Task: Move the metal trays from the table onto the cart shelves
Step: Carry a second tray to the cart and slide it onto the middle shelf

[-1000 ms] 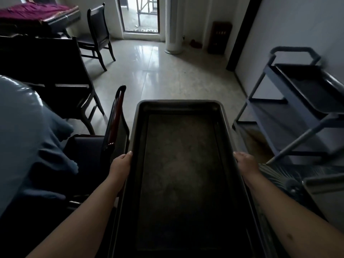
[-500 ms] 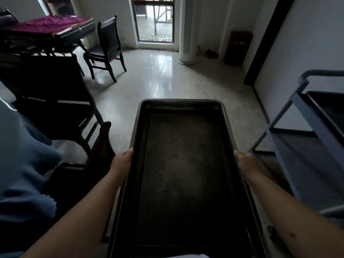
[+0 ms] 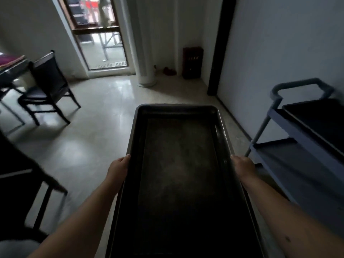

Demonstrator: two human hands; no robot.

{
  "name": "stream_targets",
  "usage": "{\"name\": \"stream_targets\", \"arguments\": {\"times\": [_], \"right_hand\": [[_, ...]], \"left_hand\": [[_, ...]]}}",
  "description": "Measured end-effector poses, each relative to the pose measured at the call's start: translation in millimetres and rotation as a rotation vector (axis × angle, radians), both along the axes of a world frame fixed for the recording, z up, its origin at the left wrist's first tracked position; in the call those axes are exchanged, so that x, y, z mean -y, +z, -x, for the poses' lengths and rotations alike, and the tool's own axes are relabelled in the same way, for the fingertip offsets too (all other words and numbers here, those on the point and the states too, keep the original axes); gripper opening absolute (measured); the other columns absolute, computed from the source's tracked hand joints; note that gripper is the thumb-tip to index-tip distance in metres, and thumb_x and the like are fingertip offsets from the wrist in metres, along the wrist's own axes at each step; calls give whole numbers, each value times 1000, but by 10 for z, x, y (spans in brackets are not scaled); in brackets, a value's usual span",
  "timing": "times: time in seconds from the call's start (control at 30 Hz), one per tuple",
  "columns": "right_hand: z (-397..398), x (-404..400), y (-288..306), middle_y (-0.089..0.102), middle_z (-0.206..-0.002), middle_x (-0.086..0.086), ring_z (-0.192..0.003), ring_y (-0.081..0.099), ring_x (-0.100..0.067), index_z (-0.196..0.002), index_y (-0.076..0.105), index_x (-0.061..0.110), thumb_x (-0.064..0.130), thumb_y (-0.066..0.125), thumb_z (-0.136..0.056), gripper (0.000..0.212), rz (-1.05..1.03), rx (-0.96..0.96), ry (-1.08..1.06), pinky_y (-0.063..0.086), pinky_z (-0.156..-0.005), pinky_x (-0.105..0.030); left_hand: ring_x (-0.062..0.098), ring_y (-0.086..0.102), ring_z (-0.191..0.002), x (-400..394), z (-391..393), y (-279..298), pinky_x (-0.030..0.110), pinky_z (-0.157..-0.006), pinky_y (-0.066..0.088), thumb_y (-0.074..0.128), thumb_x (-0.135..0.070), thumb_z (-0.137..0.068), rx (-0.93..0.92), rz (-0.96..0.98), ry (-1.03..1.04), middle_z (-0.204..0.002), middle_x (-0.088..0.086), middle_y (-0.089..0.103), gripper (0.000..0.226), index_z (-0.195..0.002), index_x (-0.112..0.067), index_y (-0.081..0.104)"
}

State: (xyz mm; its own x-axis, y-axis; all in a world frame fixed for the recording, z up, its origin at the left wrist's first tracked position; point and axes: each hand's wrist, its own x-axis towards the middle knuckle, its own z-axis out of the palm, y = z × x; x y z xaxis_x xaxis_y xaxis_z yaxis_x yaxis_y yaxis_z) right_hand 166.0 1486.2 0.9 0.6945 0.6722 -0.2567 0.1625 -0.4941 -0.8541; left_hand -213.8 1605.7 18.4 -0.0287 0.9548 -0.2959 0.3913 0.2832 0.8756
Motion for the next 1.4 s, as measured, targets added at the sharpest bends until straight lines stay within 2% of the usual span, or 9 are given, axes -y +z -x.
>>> {"name": "stream_targets", "arguments": {"times": [0.13, 0.27, 0.43, 0.6, 0.8, 1.03, 1.17, 1.27, 1.4], "right_hand": [[-240, -212, 15, 61, -85, -9, -78, 56, -26, -79, 64, 11, 30, 51, -92, 27, 6, -17, -163, 39, -61, -31], [-533, -148, -57, 49, -61, -5, -61, 46, -23, -58, 49, 16, 28, 51, -91, 35, 75, -30, -322, 32, -51, -31], [-1012, -199, -222, 64, -83, -22, -83, 60, -35, -83, 64, -2, 28, 49, -91, 35, 75, -71, -479, 38, -63, -36], [-1403, -404, -374, 65, -100, -24, -98, 59, -38, -89, 65, -1, 29, 47, -94, 35, 84, -60, -555, 45, -84, -41], [-1580, -440, -485, 67, -100, -16, -92, 58, -31, -89, 67, 8, 32, 48, -92, 30, 166, -88, -639, 40, -75, -35], [-1271, -66, -548, 62, -87, -19, -91, 59, -36, -85, 66, 2, 29, 49, -95, 34, 223, -133, -908, 37, -69, -32], [-783, 186, -655, 61, -95, -16, -87, 59, -32, -98, 67, 4, 32, 50, -95, 32, 252, -168, -1108, 34, -62, -31], [-426, 254, -727, 66, -103, -20, -82, 52, -24, -98, 69, 4, 30, 49, -96, 33, 290, -156, -1161, 34, -70, -30], [-176, 255, -693, 64, -109, -25, -93, 57, -34, -95, 67, -3, 29, 44, -99, 40, 363, -150, -1203, 40, -84, -36]], "left_hand": [[20, 66, -72, -802, -480, 53, 28, -57, 47, 49, -41, -102, -42, 32, -183, -78, 6, 69, 35, -87, -17, 70], [24, 64, -74, -1365, -1205, 22, 35, -71, 49, 48, -41, -102, -136, 32, -346, -80, 9, 68, 40, -96, -9, 72], [34, 67, -85, -1889, -2175, 19, 42, -80, 52, 48, -43, -101, -166, 13, -515, -90, 18, 71, 45, -99, -6, 73], [34, 67, -86, -2267, -2790, -28, 46, -84, 54, 47, -43, -101, -213, 39, -607, -89, 18, 71, 44, -96, -7, 72], [34, 70, -88, -2498, -3200, -173, 49, -85, 58, 52, -47, -98, -219, 149, -725, -93, 20, 72, 43, -92, -10, 72], [34, 69, -88, -2646, -3908, -355, 52, -88, 56, 50, -47, -99, -266, 142, -1021, -94, 18, 73, 45, -98, -8, 73], [32, 68, -90, -2625, -4218, -455, 49, -91, 55, 49, -52, -97, -318, 142, -1209, -99, 15, 72, 50, -105, -9, 73], [30, 68, -88, -2586, -4323, -524, 46, -89, 55, 51, -47, -96, -323, 103, -1295, -97, 14, 73, 40, -93, -13, 72], [27, 66, -85, -2606, -4397, -579, 44, -87, 55, 48, -48, -96, -358, 79, -1413, -93, 10, 70, 38, -92, -17, 70]]}}
